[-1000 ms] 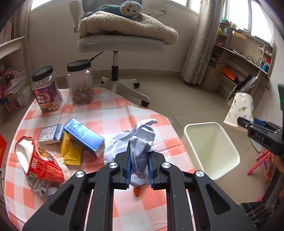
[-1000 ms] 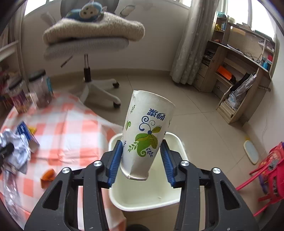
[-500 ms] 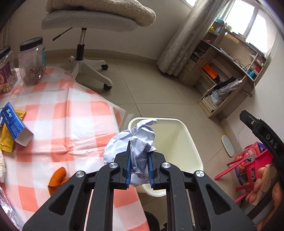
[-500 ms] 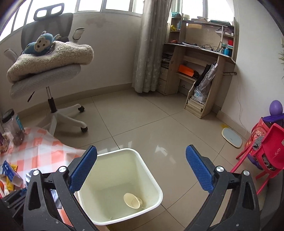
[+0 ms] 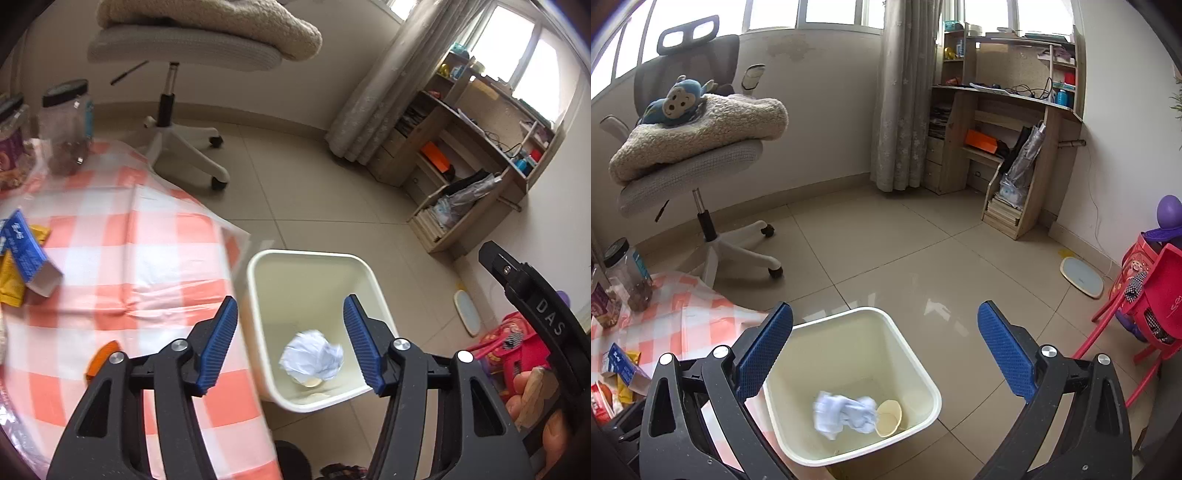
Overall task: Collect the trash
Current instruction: 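Grasp the white tissue with the left tool while the right tool grasps the plastic bottle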
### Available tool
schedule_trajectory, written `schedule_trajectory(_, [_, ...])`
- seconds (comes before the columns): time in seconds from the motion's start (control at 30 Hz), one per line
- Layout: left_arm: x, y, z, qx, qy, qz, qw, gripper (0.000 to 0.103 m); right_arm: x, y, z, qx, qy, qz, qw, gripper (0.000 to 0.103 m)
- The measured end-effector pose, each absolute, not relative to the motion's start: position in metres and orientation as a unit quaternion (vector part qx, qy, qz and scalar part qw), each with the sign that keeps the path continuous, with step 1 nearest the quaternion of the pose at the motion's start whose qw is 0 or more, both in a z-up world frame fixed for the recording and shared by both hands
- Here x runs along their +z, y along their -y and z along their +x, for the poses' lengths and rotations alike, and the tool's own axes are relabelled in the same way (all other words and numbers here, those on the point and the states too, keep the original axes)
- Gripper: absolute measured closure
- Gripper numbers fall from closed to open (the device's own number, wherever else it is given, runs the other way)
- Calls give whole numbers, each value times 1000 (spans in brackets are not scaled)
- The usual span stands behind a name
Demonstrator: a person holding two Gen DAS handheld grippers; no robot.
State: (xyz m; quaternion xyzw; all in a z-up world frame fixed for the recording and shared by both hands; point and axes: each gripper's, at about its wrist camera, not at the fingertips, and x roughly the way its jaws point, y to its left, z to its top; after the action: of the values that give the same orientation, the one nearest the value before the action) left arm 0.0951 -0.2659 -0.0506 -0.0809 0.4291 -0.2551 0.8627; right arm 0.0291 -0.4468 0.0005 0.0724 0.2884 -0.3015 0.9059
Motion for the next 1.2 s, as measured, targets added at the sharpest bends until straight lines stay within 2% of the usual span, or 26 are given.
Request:
schedule_trajectory(0.13, [-41, 227, 67, -204, -407, -51, 889, 27, -7, 419, 34, -268, -304, 49, 913, 7])
schedule_trajectory(0.6, [-61, 77, 16, -70, -430, -17, 900, 26, -38, 282, 40, -119, -361, -86, 921, 7])
schedule_trajectory(0.93, [-96, -10, -14, -48, -524, 62, 848, 26, -59, 234, 59, -29, -426, -62, 902, 7])
schedule_trajectory(1.2, [-151, -35, -7, -93, -607, 99, 783, 27, -83, 192, 77, 42, -482, -45, 874, 7])
